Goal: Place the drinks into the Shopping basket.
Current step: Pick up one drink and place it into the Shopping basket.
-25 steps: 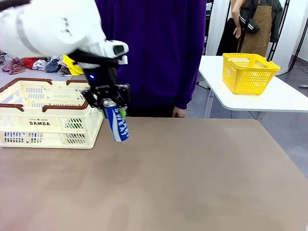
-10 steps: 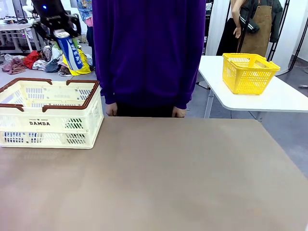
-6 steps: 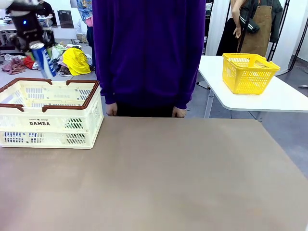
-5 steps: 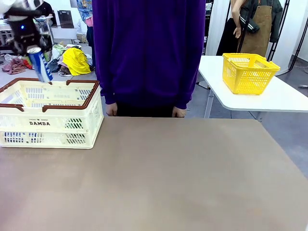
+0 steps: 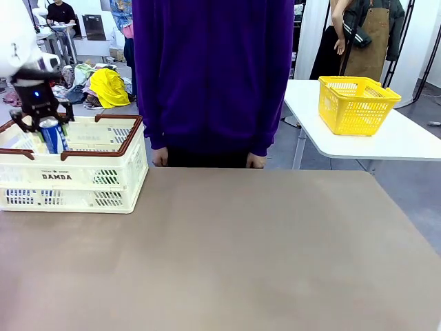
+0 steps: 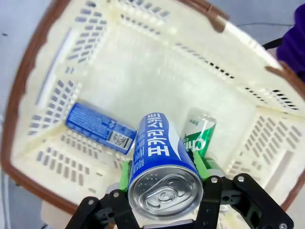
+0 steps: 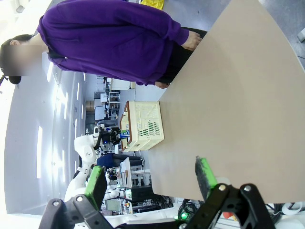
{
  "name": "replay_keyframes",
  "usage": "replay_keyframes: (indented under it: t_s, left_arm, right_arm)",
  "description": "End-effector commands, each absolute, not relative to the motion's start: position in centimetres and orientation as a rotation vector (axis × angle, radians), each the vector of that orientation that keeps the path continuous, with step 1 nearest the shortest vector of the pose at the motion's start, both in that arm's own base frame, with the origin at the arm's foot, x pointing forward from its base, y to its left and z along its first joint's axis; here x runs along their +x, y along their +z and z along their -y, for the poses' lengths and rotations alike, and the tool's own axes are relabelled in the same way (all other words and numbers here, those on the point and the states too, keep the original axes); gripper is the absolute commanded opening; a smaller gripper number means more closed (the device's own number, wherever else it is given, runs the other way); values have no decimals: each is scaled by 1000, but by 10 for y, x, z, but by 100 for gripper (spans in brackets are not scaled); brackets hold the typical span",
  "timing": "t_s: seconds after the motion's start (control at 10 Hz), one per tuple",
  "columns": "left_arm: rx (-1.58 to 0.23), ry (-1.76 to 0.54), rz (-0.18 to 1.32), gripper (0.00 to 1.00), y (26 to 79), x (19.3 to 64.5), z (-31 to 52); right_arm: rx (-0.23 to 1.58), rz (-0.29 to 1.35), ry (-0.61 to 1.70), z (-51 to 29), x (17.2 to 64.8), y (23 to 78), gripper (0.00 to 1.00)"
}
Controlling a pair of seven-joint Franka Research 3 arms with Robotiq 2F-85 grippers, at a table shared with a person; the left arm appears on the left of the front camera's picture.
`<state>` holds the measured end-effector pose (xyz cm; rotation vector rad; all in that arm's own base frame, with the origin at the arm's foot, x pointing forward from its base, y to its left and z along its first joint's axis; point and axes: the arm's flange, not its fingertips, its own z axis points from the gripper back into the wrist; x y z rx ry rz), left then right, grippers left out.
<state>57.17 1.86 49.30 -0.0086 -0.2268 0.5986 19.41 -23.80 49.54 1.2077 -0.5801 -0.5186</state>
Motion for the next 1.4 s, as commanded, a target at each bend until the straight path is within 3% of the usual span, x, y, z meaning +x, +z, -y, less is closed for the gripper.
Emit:
replay_keyframes:
  t_s: [0.0, 0.5, 0.6, 0.7, 0.8, 1.3]
  left_arm:
    - [-48, 613, 235, 0, 476, 572, -10]
    - [-51, 585, 134, 0, 440, 572, -3]
    - [-45, 585, 121, 9, 437, 573, -3]
    - [-37, 585, 116, 46, 435, 574, -2]
    - [-22, 577, 104, 100, 432, 574, -1]
    - [-29, 579, 114, 100, 437, 573, -2]
  right_arm:
    - [1223, 611, -495, 239, 197, 497, 100]
    - [1223, 611, -495, 239, 197, 497, 100]
    - [1223, 611, -495, 239, 197, 497, 100]
    - [1223, 611, -495, 239, 197, 497, 100]
    - [1223, 611, -495, 239, 197, 497, 100]
    - [1223, 611, -495, 239, 197, 497, 100]
